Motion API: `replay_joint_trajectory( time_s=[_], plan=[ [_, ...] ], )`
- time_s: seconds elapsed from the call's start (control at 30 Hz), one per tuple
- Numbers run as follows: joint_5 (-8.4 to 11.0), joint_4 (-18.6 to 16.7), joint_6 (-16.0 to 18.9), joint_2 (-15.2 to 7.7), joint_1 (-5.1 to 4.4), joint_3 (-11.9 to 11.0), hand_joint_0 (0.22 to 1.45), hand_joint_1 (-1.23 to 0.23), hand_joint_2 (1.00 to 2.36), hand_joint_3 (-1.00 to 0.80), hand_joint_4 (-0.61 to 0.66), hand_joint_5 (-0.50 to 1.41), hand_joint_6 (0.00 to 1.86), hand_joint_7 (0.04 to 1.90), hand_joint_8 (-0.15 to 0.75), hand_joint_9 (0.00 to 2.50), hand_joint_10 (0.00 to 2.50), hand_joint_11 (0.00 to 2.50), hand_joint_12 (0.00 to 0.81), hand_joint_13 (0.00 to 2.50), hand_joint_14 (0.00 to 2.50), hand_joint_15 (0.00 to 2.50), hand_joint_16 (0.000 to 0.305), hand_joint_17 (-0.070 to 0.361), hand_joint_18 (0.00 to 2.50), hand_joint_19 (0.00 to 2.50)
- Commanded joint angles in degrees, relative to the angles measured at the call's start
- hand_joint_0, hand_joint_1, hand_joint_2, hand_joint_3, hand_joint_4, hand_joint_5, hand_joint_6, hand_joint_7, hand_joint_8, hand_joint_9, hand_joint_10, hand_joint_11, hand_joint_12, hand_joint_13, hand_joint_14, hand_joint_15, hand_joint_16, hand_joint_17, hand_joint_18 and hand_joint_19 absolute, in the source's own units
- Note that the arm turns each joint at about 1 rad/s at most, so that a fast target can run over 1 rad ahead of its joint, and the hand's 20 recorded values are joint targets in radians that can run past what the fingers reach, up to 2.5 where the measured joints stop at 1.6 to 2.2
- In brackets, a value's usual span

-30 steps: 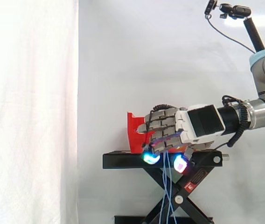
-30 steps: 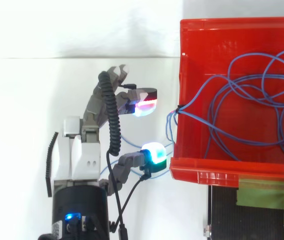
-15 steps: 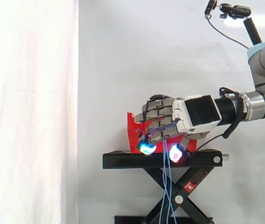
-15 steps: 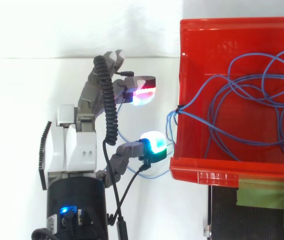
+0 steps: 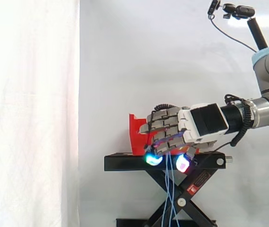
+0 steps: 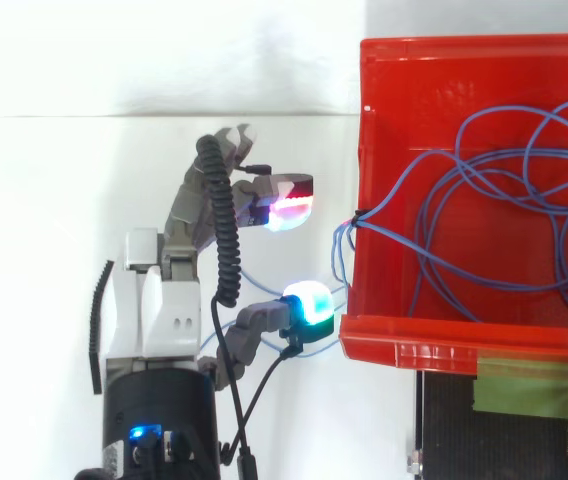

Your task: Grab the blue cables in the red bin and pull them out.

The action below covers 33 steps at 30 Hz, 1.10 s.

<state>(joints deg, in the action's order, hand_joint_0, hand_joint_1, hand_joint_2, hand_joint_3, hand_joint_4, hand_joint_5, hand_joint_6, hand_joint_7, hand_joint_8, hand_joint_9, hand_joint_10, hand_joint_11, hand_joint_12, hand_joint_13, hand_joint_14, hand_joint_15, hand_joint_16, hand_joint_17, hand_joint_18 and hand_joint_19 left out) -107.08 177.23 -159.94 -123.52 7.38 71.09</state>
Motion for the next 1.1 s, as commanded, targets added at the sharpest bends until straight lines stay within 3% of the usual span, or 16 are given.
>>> replay_joint_trajectory(
  time_s=[0.0, 0.3, 1.07],
  plan=[
    [-0.06, -1.4, 0.7, 0.0, 0.0, 0.8, 0.75, -1.04, 1.0, -1.0, -0.08, 0.67, 0.33, 0.7, 0.23, 0.74, 0.02, 0.62, 0.339, 0.43, 0.01, 0.2, 0.047, 0.107, 0.35, 0.3],
    [-0.06, -4.8, 2.1, -0.1, 0.0, 0.8, 0.76, -1.04, 1.0, -1.0, -0.09, 0.69, 0.35, 0.7, 0.23, 0.75, 0.02, 0.63, 0.336, 0.44, 0.01, 0.2, 0.047, 0.106, 0.35, 0.3],
    [-0.06, -4.8, 2.1, -0.1, 0.97, 0.9, 0.76, -1.03, 1.0, -1.0, -0.06, 0.71, 0.3, 0.71, 0.233, 0.77, 0.02, 0.63, 0.334, 0.45, 0.01, 0.2, 0.047, 0.106, 0.36, 0.3]
  ],
)
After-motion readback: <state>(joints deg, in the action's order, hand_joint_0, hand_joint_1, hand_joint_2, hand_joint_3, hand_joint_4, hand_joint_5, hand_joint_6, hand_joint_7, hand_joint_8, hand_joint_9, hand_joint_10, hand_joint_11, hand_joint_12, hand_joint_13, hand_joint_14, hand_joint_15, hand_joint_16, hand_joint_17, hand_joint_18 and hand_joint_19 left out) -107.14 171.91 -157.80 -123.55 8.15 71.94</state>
